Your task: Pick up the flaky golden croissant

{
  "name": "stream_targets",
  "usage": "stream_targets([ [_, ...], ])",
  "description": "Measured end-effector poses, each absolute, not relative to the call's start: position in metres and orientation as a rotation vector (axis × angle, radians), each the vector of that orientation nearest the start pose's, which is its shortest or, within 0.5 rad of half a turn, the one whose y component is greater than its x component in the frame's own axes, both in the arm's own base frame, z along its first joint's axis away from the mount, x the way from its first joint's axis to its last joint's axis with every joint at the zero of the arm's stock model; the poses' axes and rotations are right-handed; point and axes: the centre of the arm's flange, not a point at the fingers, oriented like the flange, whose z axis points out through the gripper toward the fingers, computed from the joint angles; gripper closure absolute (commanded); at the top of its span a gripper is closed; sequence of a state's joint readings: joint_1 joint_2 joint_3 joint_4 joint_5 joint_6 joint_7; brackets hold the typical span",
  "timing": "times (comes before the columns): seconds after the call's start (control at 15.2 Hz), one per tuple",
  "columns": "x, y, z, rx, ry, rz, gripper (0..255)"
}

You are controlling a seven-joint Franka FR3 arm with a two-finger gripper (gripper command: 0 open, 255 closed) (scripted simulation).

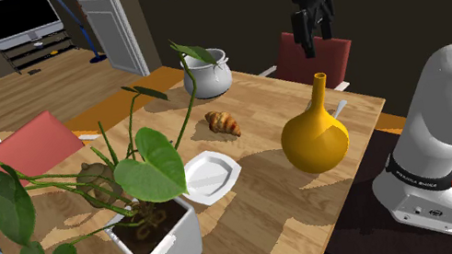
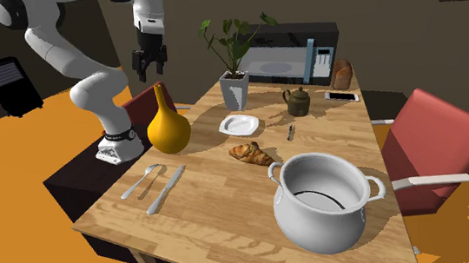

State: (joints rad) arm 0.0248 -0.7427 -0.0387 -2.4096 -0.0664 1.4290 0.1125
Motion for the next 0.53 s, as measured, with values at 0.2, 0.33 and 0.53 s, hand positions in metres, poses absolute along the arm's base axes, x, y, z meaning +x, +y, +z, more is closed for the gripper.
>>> stream_targets([
  [0.2,0.311,-0.013,0.533,-3.164,0.192,0.371,0],
  [0.33,0.328,-0.014,0.516,-3.160,0.208,0.365,0],
  [0.53,0.356,-0.015,0.496,-3.153,0.232,0.350,0],
])
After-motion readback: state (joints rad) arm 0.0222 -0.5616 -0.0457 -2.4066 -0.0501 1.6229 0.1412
